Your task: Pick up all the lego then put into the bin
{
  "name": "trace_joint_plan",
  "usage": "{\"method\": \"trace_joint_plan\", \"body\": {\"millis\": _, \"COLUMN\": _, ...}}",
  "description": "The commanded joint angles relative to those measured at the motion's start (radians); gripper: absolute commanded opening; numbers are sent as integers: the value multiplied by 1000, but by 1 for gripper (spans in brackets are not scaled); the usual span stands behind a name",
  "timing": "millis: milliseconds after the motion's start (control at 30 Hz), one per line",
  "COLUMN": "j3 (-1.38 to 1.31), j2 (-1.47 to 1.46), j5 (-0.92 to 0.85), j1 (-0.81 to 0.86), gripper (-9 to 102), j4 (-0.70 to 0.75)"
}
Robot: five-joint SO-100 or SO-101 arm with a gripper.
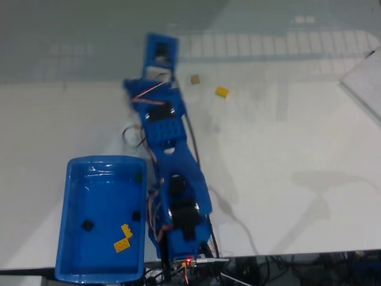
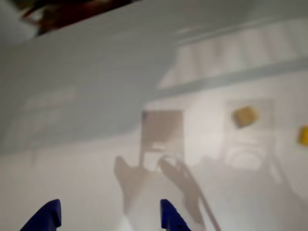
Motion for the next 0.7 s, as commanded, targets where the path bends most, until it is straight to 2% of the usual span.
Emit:
{"method": "trace_joint_plan", "body": {"millis": 0, "j3": -26, "j2": -94, "j5": -2, "j1": 110, "gripper": 28, "j4": -107}}
{"method": "trace_joint_plan", "body": {"millis": 300, "j3": -80, "j2": -391, "j5": 14, "j1": 224, "gripper": 28, "j4": -307}}
{"method": "trace_joint_plan", "body": {"millis": 467, "j3": -212, "j2": -551, "j5": 78, "j1": 258, "gripper": 28, "j4": -314}}
{"method": "trace_joint_plan", "body": {"millis": 667, "j3": -373, "j2": -692, "j5": 241, "j1": 308, "gripper": 28, "j4": -279}}
